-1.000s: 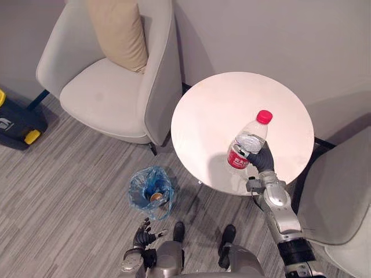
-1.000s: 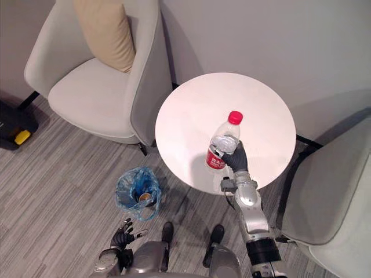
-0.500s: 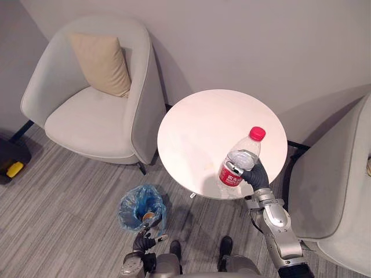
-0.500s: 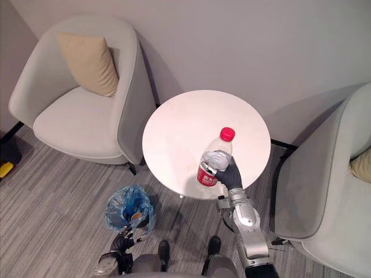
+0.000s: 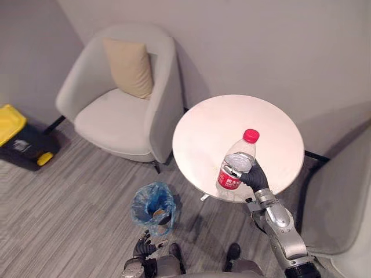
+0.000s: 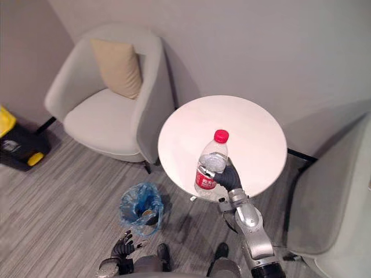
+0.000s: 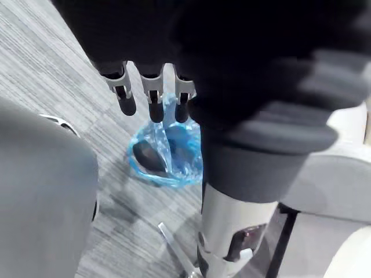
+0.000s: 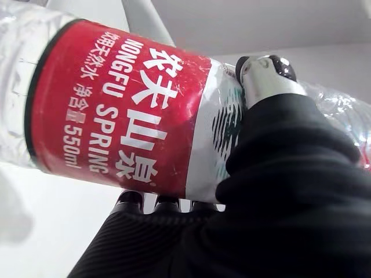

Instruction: Gather rubbish on tea table into small bin, then transfer packed bag to large trash can.

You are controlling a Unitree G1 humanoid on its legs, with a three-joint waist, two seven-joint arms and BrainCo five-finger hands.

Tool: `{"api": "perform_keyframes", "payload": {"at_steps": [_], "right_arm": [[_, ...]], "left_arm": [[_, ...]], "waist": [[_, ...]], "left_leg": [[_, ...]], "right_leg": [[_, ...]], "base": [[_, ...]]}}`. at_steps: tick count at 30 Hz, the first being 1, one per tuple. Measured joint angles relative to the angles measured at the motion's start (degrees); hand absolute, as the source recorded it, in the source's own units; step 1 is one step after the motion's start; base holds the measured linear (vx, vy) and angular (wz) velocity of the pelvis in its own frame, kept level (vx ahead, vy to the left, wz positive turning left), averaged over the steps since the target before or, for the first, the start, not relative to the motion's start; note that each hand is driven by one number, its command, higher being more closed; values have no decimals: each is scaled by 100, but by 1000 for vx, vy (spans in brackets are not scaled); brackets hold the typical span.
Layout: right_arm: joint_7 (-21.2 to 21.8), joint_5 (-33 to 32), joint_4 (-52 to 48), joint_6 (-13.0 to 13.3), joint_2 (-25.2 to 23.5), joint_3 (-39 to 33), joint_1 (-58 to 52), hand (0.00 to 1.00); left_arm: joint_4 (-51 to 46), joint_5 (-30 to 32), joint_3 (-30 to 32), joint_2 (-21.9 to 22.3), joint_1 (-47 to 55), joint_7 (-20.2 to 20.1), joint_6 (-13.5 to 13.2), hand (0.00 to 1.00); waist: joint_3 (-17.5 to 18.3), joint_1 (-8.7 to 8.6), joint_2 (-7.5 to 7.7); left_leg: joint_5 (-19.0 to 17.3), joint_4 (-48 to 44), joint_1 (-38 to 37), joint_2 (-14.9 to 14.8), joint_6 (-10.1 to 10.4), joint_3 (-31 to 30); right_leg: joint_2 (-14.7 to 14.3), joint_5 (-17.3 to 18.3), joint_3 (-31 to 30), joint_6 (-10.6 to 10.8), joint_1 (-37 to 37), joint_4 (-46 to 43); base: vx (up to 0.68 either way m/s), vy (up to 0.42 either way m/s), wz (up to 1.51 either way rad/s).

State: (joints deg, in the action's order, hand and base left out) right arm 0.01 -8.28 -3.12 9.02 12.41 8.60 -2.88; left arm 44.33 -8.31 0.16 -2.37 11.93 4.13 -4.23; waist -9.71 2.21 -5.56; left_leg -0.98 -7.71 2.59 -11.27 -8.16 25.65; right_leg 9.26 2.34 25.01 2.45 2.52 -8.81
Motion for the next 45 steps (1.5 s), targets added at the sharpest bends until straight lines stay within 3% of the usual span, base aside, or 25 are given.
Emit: {"api": "perform_keyframes", "payload": {"at_steps": [1, 3, 4, 8, 13, 16, 17, 18, 19, 20, 21, 22, 23, 25, 26, 36, 38, 45], "right_arm": [[-19, 11, -1, 0, -3, -50, 0, 100], [-67, 72, -34, 2, -19, -142, 35, 100], [-108, 167, -33, -1, -21, -182, 90, 100], [-109, 217, -29, -21, -109, -153, 137, 100], [-101, 287, 56, -40, -249, 71, 134, 100], [-107, 418, 220, -60, -278, 83, 113, 100], [-111, 443, 293, -71, -236, 26, 54, 100], [-114, 443, 312, -71, -270, 21, 14, 100], [-109, 444, 322, -70, -321, 31, -35, 100], [-98, 444, 322, -70, -322, 45, -39, 100], [-102, 444, 322, -67, -320, 38, -44, 100], [-103, 444, 320, -64, -320, 21, -47, 100], [-121, 443, 280, -60, -336, 10, -101, 100], [-128, 444, 275, -46, -217, -103, -169, 100], [-130, 449, 274, -47, -214, -165, -164, 100], [-157, 449, 274, -50, -359, -700, -562, 100], [-143, 453, 274, -50, -435, -693, -619, 100], [-138, 504, 282, -49, -535, -686, -581, 100]], "left_arm": [[-2, 4, -2, -12, -10, 12, 1, 0], [-1, 6, -8, -11, -15, 20, 1, 0], [11, 13, -7, -17, -9, 24, 9, 0], [-1, 56, -3, -42, -33, 86, 3, 0], [-92, 69, 3, -250, -63, 102, 3, 0], [-158, 130, -2, -289, -60, 126, 2, 0], [-239, 185, -9, -299, -24, 128, -2, 0], [-282, 187, -23, -328, -5, 130, 0, 0], [-336, 189, -63, -353, 11, 128, -3, 0], [-336, 189, -59, -366, -1, 132, -4, 0], [-337, 188, -61, -377, -27, 127, -10, 0], [-333, 188, -65, -384, -24, 123, -15, 0], [-333, 200, -62, -445, -11, 104, -20, 0], [-350, 231, -75, -208, -4, 83, -19, 0], [-433, 237, -73, -135, 85, 84, -66, 0], [-436, 235, -71, -121, 51, -42, -60, 0], [-437, 235, -71, -128, 50, -45, -60, 0], [-435, 237, -71, -137, 83, -46, -59, 0]], "waist": [[13, -5, 46], [44, -57, 61], [34, -65, 76], [-21, -78, 181], [-186, -164, 508], [-211, -176, 570], [-219, -286, 556], [-241, -350, 527], [-241, -370, 530], [-240, -372, 532], [-241, -375, 528], [-241, -374, 530], [-177, -354, 703], [-198, -297, 378], [-192, -250, 290], [-197, -250, 321], [-195, -132, 326], [-192, 13, 369]], "left_leg": [[153, -59, 37, 20, 240, 73], [182, 13, 53, 56, 449, 172], [217, 179, -3, 84, 708, 124], [-20, 56, -80, 183, 1036, 151], [-808, -629, -53, 449, 965, 153], [-952, -789, -17, 603, 874, -43], [-972, -779, -78, 638, 820, -392], [-984, -788, -79, 647, 801, -543], [-992, -771, -80, 636, 791, -757], [-990, -751, -83, 632, 792, -859], [-971, -719, -103, 631, 817, -1020], [-963, -744, -111, 651, 832, -1133], [-973, -843, -91, 775, 854, -1241], [-1022, -934, -56, 640, 948, -1432], [-1017, -879, -40, 569, 955, -1434], [-900, -421, -422, 550, 1134, -1777], [-877, -424, -429, 581, 1158, -1816], [-496, -217, -352, 697, 1155, -2195]], "right_leg": [[102, 92, 88, 42, -1, -133], [212, 150, 291, 111, -34, -174], [223, 165, 366, 134, -35, -211], [410, 288, 309, 294, -33, -495], [1114, 790, 109, 564, 114, -1471], [1256, 589, -421, 251, 371, -2109], [1214, 528, -869, -23, 599, -2654], [1104, 628, -1054, 21, 617, -2726], [752, 955, -1363, 176, 689, -2654], [600, 1053, -1508, 151, 744, -2588], [269, 1140, -1714, 138, 880, -2388], [54, 1087, -1822, 120, 948, -2062], [-56, 622, -1844, 59, 941, -1402], [-138, 582, -1674, 12, 728, -1249], [-231, 568, -1636, -4, 669, -1065], [-316, 351, -1087, 48, -250, -141], [-300, 305, -997, 68, -400, 18], [-218, 239, -565, 20, -540, 72]], "base": [[93, 37, 67], [104, 55, 58], [89, 38, 32], [68, 64, 7], [4, 103, 1], [101, 151, 38], [180, 129, 94], [223, 85, 121], [176, 4, 88], [162, -33, 98], [178, -60, 85], [219, -102, 100], [197, -119, 81], [219, -84, 48], [204, -56, 10], [72, -9, 25], [-6, 22, 29], [-53, -14, 41]]}}
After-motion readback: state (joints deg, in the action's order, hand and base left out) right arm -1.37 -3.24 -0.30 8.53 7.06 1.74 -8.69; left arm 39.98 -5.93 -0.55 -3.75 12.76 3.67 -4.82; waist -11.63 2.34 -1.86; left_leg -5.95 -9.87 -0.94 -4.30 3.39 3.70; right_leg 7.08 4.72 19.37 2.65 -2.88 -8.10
